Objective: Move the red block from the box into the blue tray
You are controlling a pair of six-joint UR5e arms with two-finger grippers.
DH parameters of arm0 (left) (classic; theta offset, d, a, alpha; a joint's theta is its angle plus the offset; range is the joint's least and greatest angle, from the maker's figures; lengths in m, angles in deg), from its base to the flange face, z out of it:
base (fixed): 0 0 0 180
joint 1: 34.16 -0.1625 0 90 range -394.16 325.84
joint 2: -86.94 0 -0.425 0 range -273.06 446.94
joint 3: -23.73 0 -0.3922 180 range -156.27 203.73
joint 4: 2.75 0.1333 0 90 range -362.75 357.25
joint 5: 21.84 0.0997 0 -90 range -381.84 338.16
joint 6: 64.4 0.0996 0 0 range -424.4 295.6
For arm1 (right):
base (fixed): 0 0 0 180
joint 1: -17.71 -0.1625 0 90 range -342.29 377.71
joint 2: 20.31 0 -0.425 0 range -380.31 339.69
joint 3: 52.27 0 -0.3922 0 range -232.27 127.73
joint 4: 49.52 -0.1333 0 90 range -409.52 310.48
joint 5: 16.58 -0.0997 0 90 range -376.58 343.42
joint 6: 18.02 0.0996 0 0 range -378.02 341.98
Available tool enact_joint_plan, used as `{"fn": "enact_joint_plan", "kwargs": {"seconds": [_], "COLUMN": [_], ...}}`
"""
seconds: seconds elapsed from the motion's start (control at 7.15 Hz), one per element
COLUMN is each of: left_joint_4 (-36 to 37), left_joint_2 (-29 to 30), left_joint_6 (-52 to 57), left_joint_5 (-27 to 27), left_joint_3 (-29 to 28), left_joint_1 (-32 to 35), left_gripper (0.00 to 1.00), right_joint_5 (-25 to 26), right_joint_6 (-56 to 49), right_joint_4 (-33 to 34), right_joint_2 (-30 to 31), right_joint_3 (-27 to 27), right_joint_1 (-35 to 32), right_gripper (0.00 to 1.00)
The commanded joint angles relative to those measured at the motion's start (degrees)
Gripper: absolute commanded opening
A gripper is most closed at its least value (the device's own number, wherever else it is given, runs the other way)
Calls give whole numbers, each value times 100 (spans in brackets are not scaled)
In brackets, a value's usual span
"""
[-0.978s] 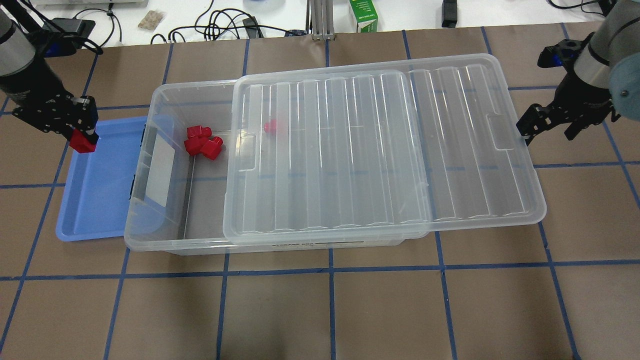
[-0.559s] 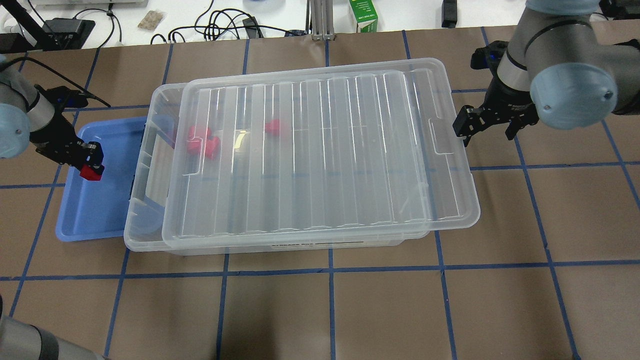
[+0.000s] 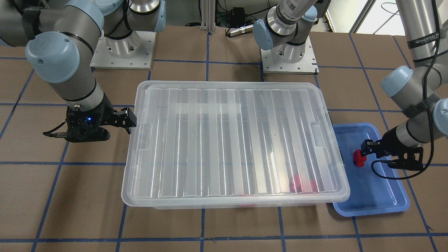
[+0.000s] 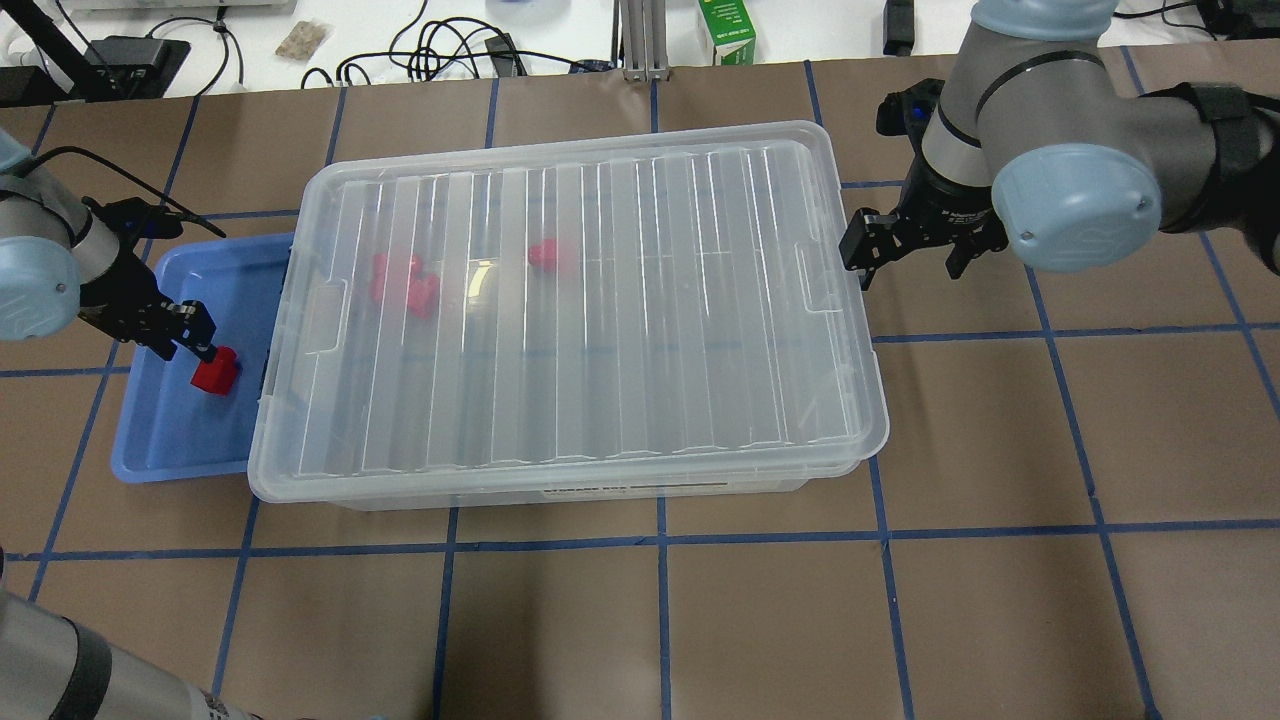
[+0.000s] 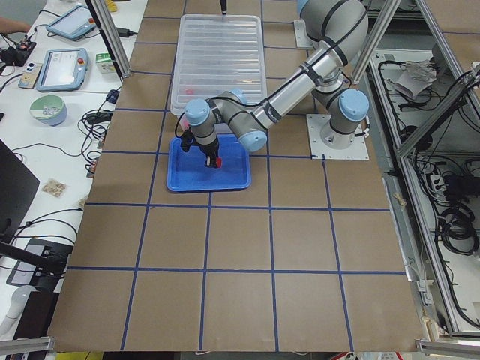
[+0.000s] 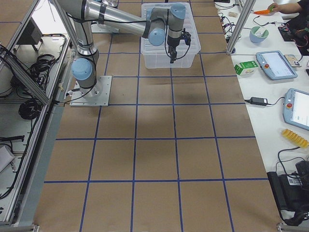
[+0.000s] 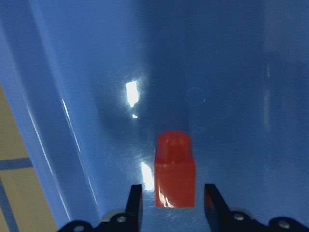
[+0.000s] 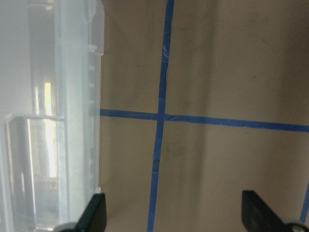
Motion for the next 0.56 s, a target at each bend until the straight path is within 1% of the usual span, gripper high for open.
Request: {"fn": "enact_joint_plan", "kwargs": {"seconds": [0.0,0.14,0.28,0.42], "left_joint_4": [-955,-2163,-3011,-3341], "left_joint_2": [-443,-742,-937,-1139], "left_joint_6": [-34,-356,-1186,-1952], "left_joint_5": [-18,-1,-10,43], "left_joint_3": [-625,-1325,-1959,-2192], "left_joint_1": [394,641,1043,1752], "left_gripper": [100,100,100,100], "right_joint_5": [30,30,56,74], "right_joint_6": [59,250,705,962], "right_joint_4": [-816,-1676,-2250,-2317], "right_joint_2": [121,183,184,140], "right_joint_3": [1002,1792,2322,2440], "right_joint_1": [-121,-339,-637,-945], "right_gripper": [100,100,100,100]}}
